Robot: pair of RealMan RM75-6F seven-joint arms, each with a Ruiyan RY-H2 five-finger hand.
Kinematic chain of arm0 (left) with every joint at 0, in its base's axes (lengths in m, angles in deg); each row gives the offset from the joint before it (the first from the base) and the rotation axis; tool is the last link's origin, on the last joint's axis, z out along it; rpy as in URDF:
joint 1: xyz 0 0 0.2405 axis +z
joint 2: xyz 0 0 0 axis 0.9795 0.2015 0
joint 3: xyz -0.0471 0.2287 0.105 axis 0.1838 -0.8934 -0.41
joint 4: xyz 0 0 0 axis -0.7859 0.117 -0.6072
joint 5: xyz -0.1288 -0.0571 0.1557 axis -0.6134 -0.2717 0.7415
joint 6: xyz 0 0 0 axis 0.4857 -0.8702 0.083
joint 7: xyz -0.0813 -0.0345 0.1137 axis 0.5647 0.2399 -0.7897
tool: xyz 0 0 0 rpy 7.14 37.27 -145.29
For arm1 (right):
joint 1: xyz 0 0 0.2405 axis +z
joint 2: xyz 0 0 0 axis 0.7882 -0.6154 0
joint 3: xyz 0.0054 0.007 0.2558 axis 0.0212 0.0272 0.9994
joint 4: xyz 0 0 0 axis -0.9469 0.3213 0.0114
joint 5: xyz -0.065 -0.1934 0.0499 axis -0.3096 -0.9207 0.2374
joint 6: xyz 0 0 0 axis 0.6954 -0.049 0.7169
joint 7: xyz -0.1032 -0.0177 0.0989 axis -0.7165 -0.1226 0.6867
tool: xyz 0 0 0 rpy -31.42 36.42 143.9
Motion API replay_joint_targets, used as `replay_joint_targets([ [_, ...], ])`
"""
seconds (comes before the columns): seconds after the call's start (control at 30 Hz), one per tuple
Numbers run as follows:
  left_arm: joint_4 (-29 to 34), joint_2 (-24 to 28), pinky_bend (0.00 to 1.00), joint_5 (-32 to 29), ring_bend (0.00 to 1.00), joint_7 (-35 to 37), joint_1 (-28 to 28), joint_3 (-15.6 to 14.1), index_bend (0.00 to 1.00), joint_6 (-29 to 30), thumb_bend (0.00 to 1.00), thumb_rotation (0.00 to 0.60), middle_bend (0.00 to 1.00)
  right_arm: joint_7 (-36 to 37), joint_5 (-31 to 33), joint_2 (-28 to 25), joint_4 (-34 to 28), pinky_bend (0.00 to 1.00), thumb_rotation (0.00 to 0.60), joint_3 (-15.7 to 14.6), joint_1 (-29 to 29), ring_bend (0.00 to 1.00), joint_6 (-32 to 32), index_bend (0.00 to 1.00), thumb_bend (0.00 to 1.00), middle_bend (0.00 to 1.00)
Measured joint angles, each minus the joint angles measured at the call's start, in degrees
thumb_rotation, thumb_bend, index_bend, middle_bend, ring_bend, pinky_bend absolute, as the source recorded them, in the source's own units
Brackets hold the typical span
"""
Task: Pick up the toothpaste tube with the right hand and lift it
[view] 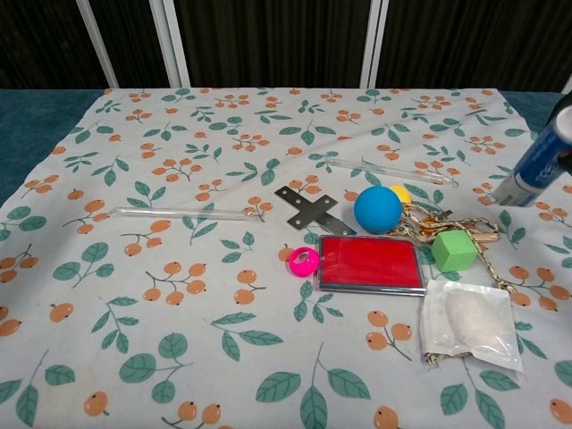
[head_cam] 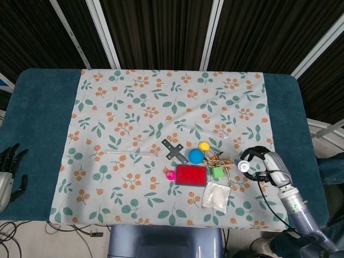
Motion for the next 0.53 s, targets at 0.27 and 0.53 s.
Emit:
replay_joint_targets([
  [0.27, 0.1, 0.0, 0.11, 0.1, 0.03, 0.1, 0.0, -0.1, 0.12, 0.0, 0.53, 0.600, 0.00, 11.0, 6.3, -3.5, -6.6, 0.30, 0.600, 5.2, 0.5, 0.51, 1.9, 0.78, 0.58, 0.75],
  [0.53, 0.0, 0.1, 0.11, 0.1, 0.03, 0.3, 0.0, -0.1, 0.12, 0.0, 0.53, 0.600, 0.00, 18.2, 12.0, -6.3, -10.7, 0.30, 0.600, 10.5, -0.1, 0.52, 2.9, 0.78, 0.58, 0.75],
])
